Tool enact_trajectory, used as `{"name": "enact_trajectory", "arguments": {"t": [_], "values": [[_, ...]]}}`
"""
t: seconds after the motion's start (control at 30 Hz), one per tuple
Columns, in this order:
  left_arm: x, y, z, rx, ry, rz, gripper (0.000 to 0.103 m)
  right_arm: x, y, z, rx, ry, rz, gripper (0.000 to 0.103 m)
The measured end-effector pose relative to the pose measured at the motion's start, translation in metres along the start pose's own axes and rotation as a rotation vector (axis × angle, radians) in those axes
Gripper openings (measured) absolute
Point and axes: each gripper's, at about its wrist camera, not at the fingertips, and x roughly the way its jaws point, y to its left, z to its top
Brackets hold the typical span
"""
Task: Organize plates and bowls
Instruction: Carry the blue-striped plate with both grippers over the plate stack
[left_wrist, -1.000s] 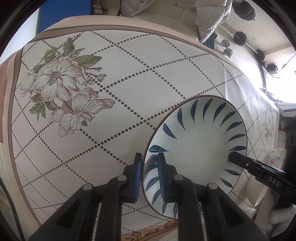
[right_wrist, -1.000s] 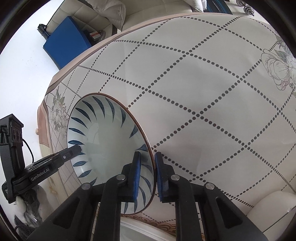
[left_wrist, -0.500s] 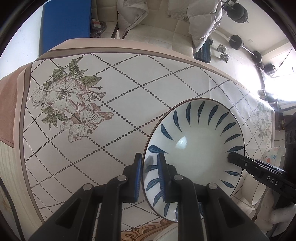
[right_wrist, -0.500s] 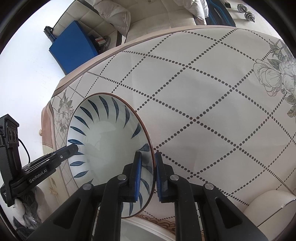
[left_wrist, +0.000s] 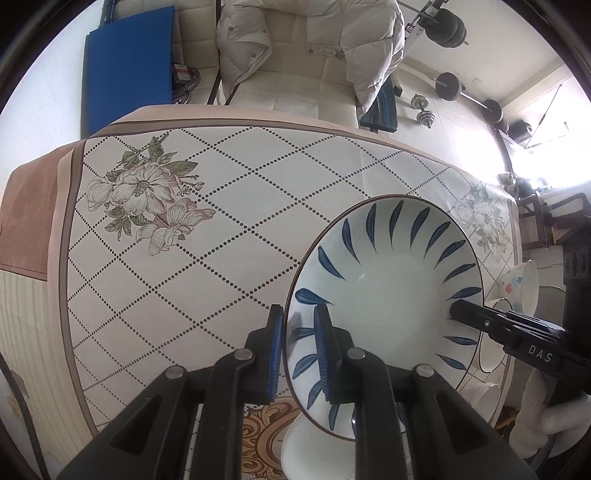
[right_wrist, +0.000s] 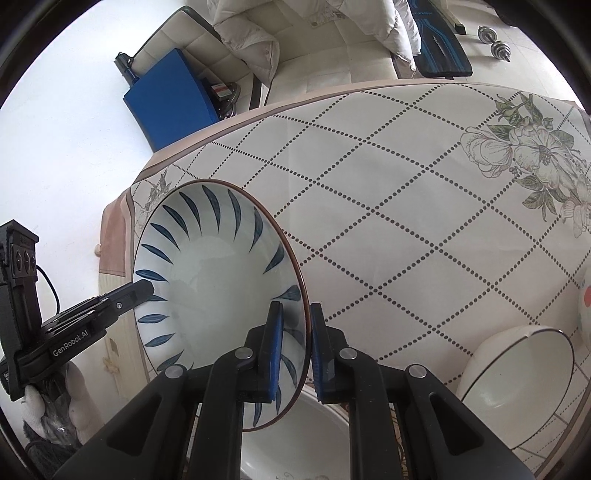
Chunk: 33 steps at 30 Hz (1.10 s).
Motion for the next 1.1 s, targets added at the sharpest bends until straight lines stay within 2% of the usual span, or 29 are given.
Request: {"name": "enact_trajectory", "arguments": {"t": [0.2,0.5,0.8,1.1], "values": [[-0.016,-0.012,-0.031,0.016,-0.005,-0.014,0.014,-0.021,-0.002,-0.038,0.001,-0.014,0.008,0.016],[-0.020,-0.025,-0.088,0.048,0.021,-0.013,0.014,-0.030,-0.014,-0.103,0.016,-0.009,0.014,0.016],[0.008,-0.028,-0.134,0.050,0.096,-0.002,0.014,-0.008,-0.032,-0.157,0.030,0.048,-0.009,0.016],[0.045,-0.031,-0.155,0.066,0.168,0.050,0.014,0.021,-0.044,-0.178,0.009,0.097,-0.057,0.015]]}}
